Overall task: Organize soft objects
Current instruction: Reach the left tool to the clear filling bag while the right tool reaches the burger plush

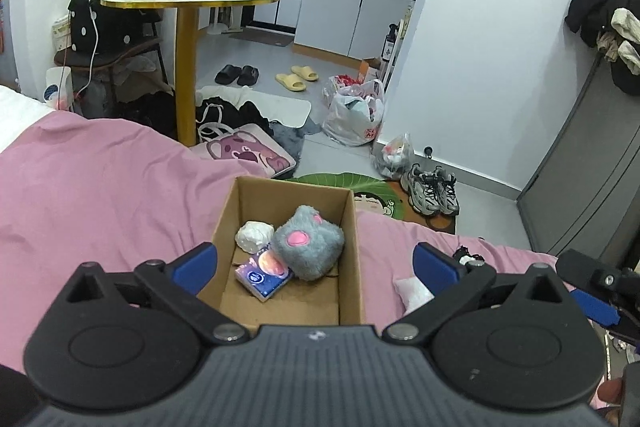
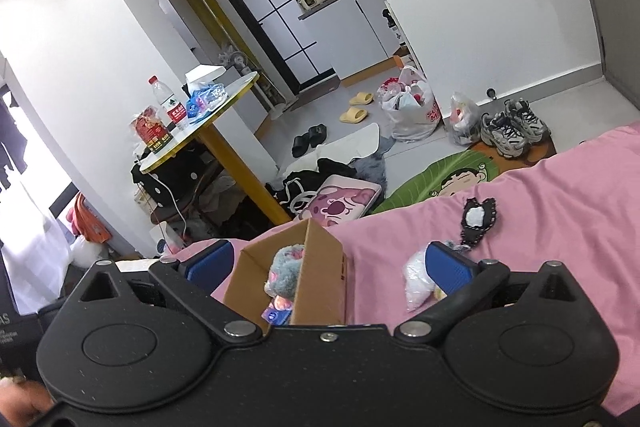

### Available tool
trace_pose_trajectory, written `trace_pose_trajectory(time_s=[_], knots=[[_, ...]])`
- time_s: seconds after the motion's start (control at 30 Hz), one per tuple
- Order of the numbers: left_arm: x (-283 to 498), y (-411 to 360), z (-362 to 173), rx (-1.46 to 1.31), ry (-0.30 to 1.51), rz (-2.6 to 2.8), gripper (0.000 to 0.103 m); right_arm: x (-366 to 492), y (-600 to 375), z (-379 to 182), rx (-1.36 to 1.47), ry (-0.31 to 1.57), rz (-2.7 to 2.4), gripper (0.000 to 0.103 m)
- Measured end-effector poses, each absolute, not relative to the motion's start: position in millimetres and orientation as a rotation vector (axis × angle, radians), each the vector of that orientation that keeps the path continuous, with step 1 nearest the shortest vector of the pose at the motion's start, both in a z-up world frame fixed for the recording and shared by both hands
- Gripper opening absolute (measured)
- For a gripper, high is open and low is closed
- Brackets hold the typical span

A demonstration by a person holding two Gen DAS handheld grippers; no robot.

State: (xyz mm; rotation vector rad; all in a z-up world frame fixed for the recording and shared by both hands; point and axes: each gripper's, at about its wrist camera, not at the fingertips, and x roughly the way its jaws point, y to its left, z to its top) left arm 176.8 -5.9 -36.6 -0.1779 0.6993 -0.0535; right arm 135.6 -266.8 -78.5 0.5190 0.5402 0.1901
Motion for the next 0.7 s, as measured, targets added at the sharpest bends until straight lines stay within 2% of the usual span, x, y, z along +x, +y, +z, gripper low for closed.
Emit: trace_pose_trajectory(time_s=[0.7], knots=[[162.9, -67.6, -31.5, -0.074, 0.683, -0.12, 0.103, 114.9, -325.2, -101.8, 0.546, 0.527, 0.121, 0.103]])
